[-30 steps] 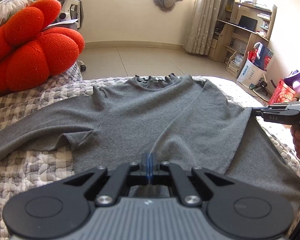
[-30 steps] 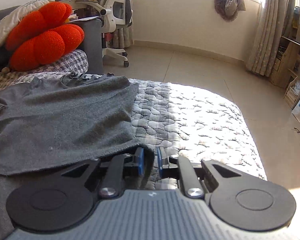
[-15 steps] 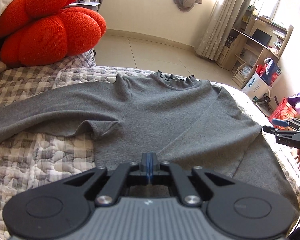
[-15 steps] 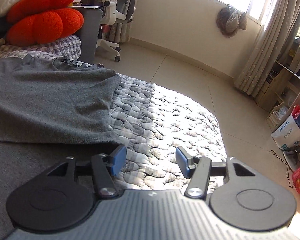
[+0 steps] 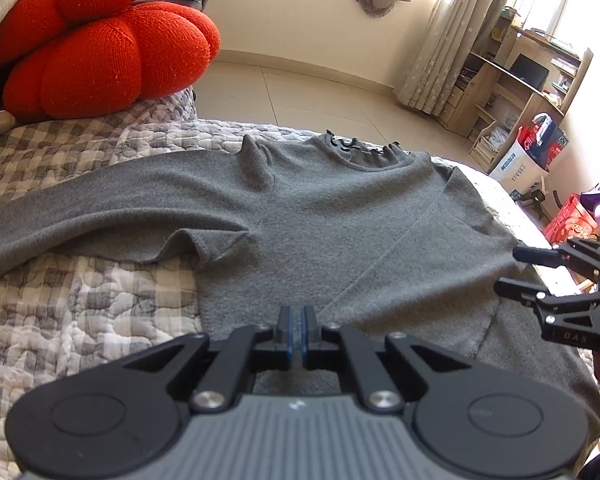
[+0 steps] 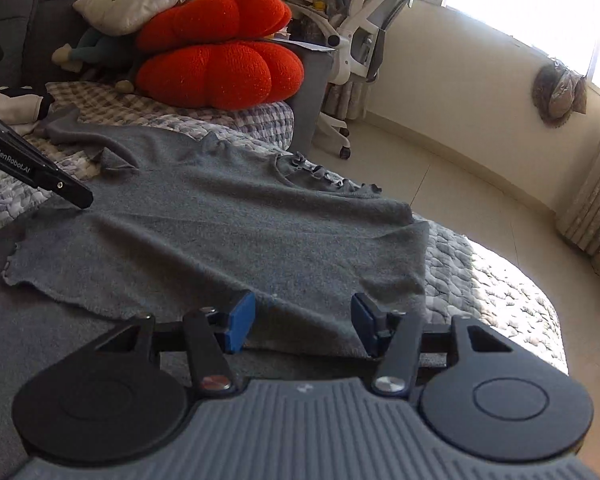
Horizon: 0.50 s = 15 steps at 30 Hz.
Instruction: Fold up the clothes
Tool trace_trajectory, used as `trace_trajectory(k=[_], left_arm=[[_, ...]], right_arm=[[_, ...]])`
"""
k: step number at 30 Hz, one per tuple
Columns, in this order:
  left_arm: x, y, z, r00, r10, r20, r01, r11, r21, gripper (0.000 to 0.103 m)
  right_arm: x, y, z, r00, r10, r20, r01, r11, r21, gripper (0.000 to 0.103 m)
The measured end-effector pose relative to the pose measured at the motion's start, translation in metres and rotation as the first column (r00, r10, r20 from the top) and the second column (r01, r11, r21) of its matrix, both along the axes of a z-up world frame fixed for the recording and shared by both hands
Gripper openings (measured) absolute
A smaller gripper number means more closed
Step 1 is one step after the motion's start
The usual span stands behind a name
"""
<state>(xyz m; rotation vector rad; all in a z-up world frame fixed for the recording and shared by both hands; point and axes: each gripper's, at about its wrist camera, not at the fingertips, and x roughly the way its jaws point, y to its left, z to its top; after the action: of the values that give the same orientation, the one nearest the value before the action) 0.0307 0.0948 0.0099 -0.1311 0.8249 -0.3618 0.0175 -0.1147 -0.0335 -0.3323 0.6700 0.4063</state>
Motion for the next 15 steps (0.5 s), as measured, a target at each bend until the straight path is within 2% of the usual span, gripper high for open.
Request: trace_trajectory(k=[3, 5, 7, 9, 12, 15], left_arm=[[0.001, -0.002, -0.001, 1.0, 0.012, -0.006, -0.012, 1.0, 0.009, 0.006], [0.002, -0.002, -0.001, 1.0, 0.018, -0.007, -0.018, 1.0, 0.005, 0.007], [0.002, -0.002, 0.0, 1.0, 0.031, -0.002, -0.031, 1.0, 0.0, 0.009], [0.003, 0.001, 0.001, 0.999, 0.054, 0.001, -0.054, 0.999, -0.003, 0.013], [0.005, 0.009, 0.001, 0.995, 0.103, -0.004, -0.103, 0.995, -0.013, 0.015], [0.007, 0.019, 0.0, 0.987, 0.161, -0.017, -0.162, 0.986, -0.04, 0.015]], right_arm=[[-0.001, 0.004, 0.0, 1.0, 0.013, -0.022, -0.012, 1.0, 0.018, 0.054], [-0.01, 0.008, 0.009, 1.0, 0.016, 0.022, -0.017, 0.999, 0.049, 0.054], [-0.024, 0.018, 0.019, 0.995, 0.064, 0.075, -0.07, 0.995, 0.076, 0.054], [-0.039, 0.038, 0.023, 0.982, 0.156, 0.109, -0.164, 0.984, 0.075, 0.054], [-0.062, 0.071, 0.024, 0.942, 0.306, 0.137, -0.316, 0.947, 0.062, 0.054], [-0.085, 0.11, 0.017, 0.876, 0.466, 0.124, -0.474, 0.879, 0.048, 0.054]])
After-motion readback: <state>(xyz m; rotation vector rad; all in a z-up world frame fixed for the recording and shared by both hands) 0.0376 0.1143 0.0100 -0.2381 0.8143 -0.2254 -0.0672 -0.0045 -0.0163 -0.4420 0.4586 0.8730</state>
